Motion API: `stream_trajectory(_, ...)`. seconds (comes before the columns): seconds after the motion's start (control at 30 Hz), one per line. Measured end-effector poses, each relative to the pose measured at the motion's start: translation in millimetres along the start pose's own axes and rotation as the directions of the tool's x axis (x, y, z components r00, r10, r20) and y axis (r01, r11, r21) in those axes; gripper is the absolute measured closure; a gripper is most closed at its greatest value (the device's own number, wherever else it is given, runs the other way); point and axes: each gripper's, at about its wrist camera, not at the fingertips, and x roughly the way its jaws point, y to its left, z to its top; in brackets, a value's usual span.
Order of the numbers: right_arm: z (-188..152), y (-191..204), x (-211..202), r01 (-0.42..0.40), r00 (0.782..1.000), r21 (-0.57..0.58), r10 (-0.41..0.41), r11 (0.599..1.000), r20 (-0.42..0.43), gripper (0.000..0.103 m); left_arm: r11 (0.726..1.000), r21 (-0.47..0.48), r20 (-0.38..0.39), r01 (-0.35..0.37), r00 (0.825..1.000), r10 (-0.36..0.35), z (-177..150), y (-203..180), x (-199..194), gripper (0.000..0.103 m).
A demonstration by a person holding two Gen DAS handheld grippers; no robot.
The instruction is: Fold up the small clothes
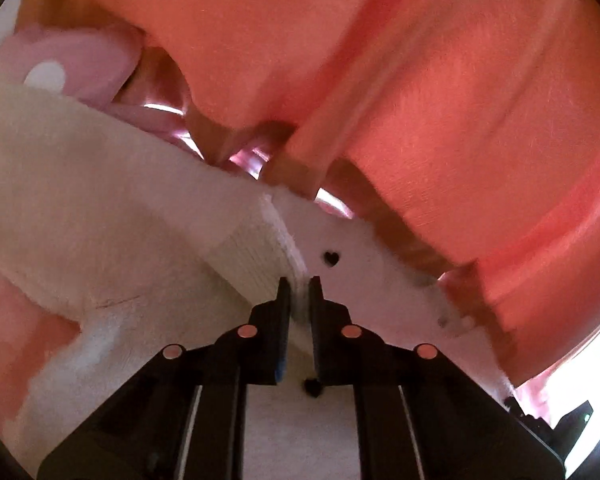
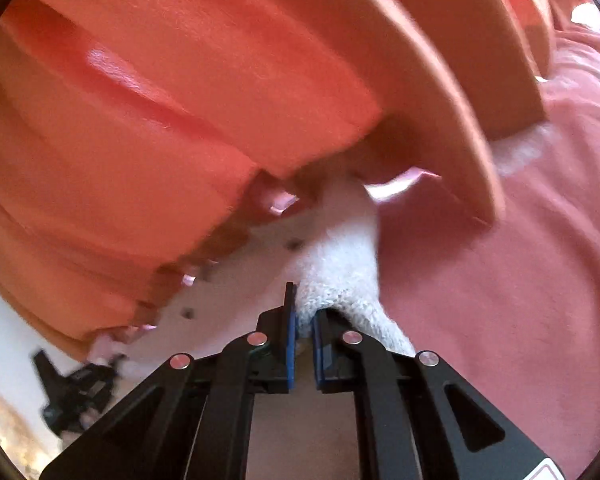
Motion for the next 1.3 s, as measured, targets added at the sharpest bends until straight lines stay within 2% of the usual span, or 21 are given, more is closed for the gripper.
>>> stream_trajectory(0.03,-7.0,-8.2,13.6,0.053,0.997,0.015,-0.052,0.998,-0.048,0.096,1.000,0.001,-0.025,-0.022,0.999,0.022,-4.9,2.6,6.7,0.094)
stream_trajectory(0.1,-5.5,-10.2,9.7,0.032,0.999,0.048,-0.030,0.998,-0.041,0.097,0.997,-0.031,-0.094,-0.066,0.994,0.063,-25.0,19.0,18.7,0.094)
stream_trajectory(0.17,-3.9,-1.4,-4.6,0.032,0.999,0.036,-0.031,0.999,-0.026,0.094,0.997,-0.035,-0.081,-0.075,0.994,0.072,-36.7,29.0,12.9,0.094)
stream_trajectory(0.2,-5.0,3.9,-6.7,0.049,0.998,0.033,-0.048,0.998,-0.027,0.089,0.996,-0.041,-0.081,-0.078,0.994,0.074,-38.2,31.4,10.3,0.094)
stream_trajectory(0.27,-8.2,13.5,-17.3,0.090,0.996,0.032,-0.090,0.995,-0.016,0.089,0.995,-0.053,-0.095,-0.079,0.993,0.073,-40.2,35.7,9.5,0.092)
stream_trajectory(0.43,-13.1,45.8,-44.3,0.120,0.990,-0.161,-0.106,0.980,0.094,0.088,0.995,-0.056,-0.101,-0.085,0.992,0.079,-44.7,44.0,5.7,0.089)
stream_trajectory(0.5,-15.3,42.9,-3.9,0.175,0.983,-0.223,-0.184,0.959,-0.019,0.081,0.995,-0.067,-0.104,-0.080,0.992,0.073,-45.9,50.0,1.7,0.087)
stream_trajectory(0.57,-23.8,27.3,14.4,0.202,0.972,-0.199,-0.222,0.959,-0.082,0.082,0.994,-0.083,-0.109,-0.070,0.992,0.061,-46.3,56.4,-8.7,0.087)
stream_trajectory(0.63,-22.1,35.2,5.6,0.213,0.971,-0.209,-0.231,0.954,-0.066,0.081,0.992,-0.109,-0.098,-0.068,0.994,0.057,-41.4,68.3,-24.1,0.080)
stream_trajectory(0.73,-21.1,59.0,-20.4,0.168,0.985,-0.239,-0.174,0.956,-0.007,0.076,0.983,-0.174,-0.040,-0.065,0.997,0.059,-27.8,97.4,-53.7,0.055)
stream_trajectory(0.8,-24.2,71.6,-28.3,0.134,0.990,-0.248,-0.139,0.959,-0.003,0.063,0.965,-0.234,0.011,-0.115,0.993,0.121,-13.3,131.4,-78.4,0.030)
stream_trajectory(0.83,-26.7,78.0,-30.3,0.115,0.993,-0.253,-0.120,0.961,-0.004,0.061,0.956,-0.257,0.024,-0.144,0.988,0.155,-5.5,147.0,-86.0,0.027)
stream_trajectory(0.9,-32.0,88.7,-28.5,0.090,0.995,-0.280,-0.100,0.956,-0.021,0.058,0.921,-0.313,0.038,-0.232,0.966,0.256,15.0,190.3,-102.2,0.025)
stream_trajectory(1.03,-44.6,107.7,-11.7,0.076,0.993,-0.341,-0.101,0.937,-0.056,0.055,0.837,-0.434,0.058,-0.334,0.916,0.396,51.1,267.9,-120.6,0.024)
stream_trajectory(1.07,-52.9,106.9,-9.7,0.072,0.993,-0.349,-0.101,0.934,-0.065,0.055,0.809,-0.459,0.048,-0.367,0.899,0.435,59.2,285.4,-120.9,0.025)
stream_trajectory(1.13,-59.3,114.0,-3.7,0.074,0.991,-0.369,-0.110,0.927,-0.078,0.055,0.793,-0.477,0.030,-0.380,0.894,0.447,66.5,305.9,-116.2,0.028)
stream_trajectory(1.17,-60.2,115.4,-2.8,0.076,0.990,-0.376,-0.113,0.924,-0.078,0.055,0.787,-0.480,0.006,-0.388,0.895,0.445,69.4,314.1,-108.7,0.040)
stream_trajectory(1.2,-63.3,114.6,-3.9,0.076,0.991,-0.379,-0.114,0.922,-0.077,0.054,0.786,-0.481,-0.021,-0.389,0.901,0.433,71.0,319.8,-100.0,0.060)
stream_trajectory(1.23,-63.3,115.1,-4.6,0.074,0.991,-0.381,-0.112,0.922,-0.078,0.054,0.766,-0.473,-0.057,-0.435,0.883,0.466,72.9,321.3,-92.5,0.068)
stream_trajectory(1.27,-63.9,115.9,-3.6,0.075,0.991,-0.382,-0.112,0.921,-0.076,0.053,0.760,-0.465,-0.048,-0.455,0.870,0.491,75.0,318.6,-92.7,0.085)
stream_trajectory(1.3,-63.6,115.6,-4.3,0.078,0.991,-0.382,-0.114,0.921,-0.072,0.053,0.782,-0.454,-0.027,-0.427,0.884,0.467,78.9,313.6,-92.2,0.098)
